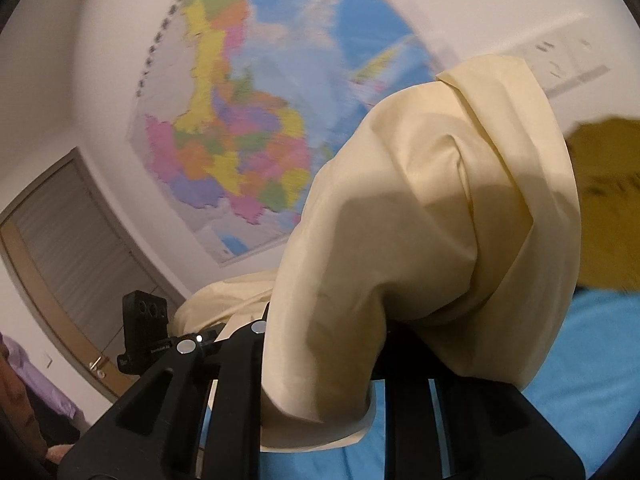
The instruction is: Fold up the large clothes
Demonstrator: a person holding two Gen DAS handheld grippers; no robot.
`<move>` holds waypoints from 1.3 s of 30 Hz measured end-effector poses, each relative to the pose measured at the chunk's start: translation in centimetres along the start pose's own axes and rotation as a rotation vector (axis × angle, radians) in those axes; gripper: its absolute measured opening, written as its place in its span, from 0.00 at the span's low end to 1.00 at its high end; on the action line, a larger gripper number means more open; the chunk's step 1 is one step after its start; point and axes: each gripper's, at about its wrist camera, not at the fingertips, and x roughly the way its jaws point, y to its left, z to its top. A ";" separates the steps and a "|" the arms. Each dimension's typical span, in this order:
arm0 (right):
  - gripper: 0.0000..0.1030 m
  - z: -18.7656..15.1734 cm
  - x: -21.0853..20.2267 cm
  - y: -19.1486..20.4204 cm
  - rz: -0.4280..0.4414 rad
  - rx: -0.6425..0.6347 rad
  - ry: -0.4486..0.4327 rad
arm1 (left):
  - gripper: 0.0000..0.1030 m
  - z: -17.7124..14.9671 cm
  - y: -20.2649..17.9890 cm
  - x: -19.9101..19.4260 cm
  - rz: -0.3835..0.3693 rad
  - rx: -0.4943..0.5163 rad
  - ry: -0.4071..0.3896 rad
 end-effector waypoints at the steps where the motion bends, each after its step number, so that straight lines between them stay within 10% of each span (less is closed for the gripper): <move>1: 0.18 0.7 1.1 0.8 0.023 -0.015 0.000 | 0.17 0.8 0.1 -0.7 0.017 0.011 -0.024; 11: 0.17 5.3 15.8 8.6 0.192 -0.140 0.051 | 0.16 8.0 7.6 -6.7 0.294 -0.010 -0.216; 22: 0.17 2.2 29.3 14.4 0.306 -0.200 0.126 | 0.15 12.9 19.9 -10.5 0.482 -0.140 -0.329; 29: 0.18 -6.8 35.9 12.0 0.275 -0.176 0.349 | 0.15 7.9 30.9 -8.8 0.611 -0.293 -0.272; 33: 0.22 -10.6 36.7 9.2 0.282 -0.091 0.443 | 0.19 3.8 35.8 -9.3 0.553 -0.452 -0.273; 39: 0.32 -11.1 35.8 7.3 0.263 -0.016 0.521 | 0.23 3.6 35.5 -9.2 0.604 -0.408 -0.248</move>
